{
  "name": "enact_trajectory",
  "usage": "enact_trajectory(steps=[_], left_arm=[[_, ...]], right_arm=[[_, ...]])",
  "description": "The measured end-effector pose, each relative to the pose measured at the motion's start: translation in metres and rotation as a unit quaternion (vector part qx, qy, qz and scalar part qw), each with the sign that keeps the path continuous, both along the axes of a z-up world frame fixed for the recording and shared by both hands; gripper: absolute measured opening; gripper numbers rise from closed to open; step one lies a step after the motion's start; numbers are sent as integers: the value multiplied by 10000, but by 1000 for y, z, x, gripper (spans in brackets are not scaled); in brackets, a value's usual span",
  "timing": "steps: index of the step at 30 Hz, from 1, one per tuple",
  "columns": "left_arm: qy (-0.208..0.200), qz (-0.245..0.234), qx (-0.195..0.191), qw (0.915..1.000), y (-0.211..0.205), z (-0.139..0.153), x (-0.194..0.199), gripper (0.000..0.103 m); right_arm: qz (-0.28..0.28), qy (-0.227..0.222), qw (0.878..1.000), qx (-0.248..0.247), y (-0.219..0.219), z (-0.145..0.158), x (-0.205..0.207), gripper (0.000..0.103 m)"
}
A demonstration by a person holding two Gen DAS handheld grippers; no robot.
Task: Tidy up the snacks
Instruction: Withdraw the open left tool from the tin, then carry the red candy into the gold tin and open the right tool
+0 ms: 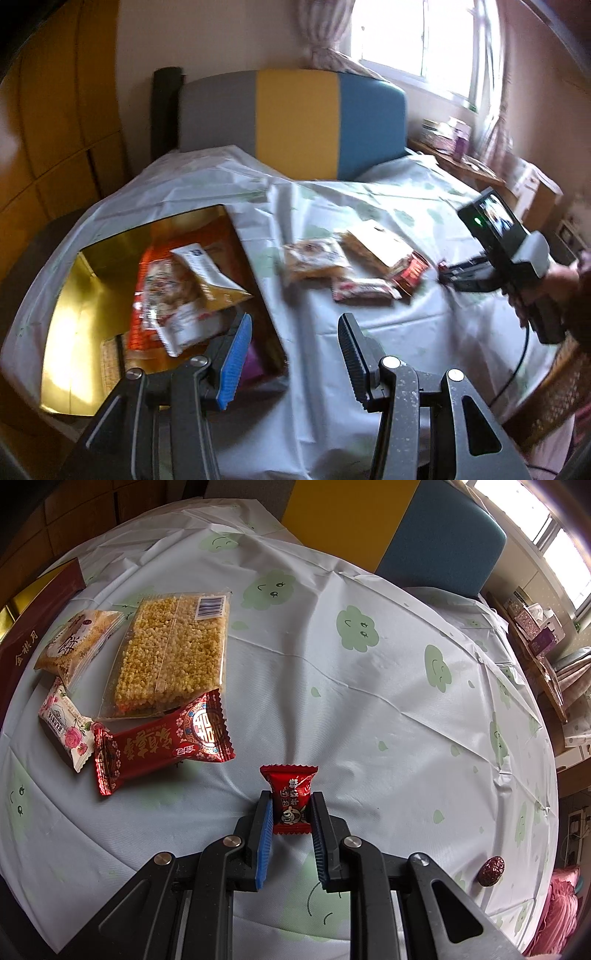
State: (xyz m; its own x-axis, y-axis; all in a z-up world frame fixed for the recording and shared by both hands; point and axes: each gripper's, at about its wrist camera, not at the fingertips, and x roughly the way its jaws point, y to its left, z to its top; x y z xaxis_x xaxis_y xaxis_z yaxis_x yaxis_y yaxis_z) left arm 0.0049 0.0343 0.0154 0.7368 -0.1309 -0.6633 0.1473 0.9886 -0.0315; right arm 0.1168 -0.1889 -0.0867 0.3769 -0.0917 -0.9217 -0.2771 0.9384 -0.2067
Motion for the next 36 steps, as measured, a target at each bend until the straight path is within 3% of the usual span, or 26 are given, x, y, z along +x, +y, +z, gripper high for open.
enact_trajectory(steps=[7,18,30,36], left_arm=[[265,-520,142,9982,-21,-24,-2,50],[566,-937,272,9936,-45,-56,-7,50],[978,-918,45,9909,-39,-85,3,50],[995,-895,-145,9909,-34,-86,5,52]], right_arm=[[-5,-16,10000,-15,0,0,0,20],[-34,-95,9999,-1,1,1,-2,20],[-497,-62,9987,98,-2,8,1,18],[-498,-271,9980,280,-1,34,2,18]])
